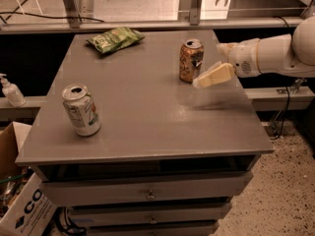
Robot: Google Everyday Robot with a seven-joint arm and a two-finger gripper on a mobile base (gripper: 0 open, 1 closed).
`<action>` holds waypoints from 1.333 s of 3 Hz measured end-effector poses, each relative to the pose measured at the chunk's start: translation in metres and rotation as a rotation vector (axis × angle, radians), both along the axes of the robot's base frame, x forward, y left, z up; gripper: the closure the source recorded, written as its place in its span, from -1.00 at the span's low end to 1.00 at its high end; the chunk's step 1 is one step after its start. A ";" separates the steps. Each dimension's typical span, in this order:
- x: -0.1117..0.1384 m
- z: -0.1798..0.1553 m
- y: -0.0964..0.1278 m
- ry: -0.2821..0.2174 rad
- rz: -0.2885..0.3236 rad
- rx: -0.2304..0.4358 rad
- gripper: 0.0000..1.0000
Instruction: Move orange can near green jalapeno chip bag
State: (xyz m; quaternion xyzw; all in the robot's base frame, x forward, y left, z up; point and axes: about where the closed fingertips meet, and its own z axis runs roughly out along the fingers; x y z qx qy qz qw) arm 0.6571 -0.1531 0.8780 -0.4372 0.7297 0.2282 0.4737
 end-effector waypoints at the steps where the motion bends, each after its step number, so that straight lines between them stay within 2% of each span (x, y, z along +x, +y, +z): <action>1: 0.019 -0.009 0.020 0.000 0.010 0.069 -1.00; 2: 0.037 -0.013 0.037 0.003 0.018 0.129 -0.65; 4: 0.055 -0.004 0.048 -0.011 0.014 0.186 0.28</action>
Offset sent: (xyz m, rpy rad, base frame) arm 0.0573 0.0498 -0.0162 0.1990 0.0015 0.0162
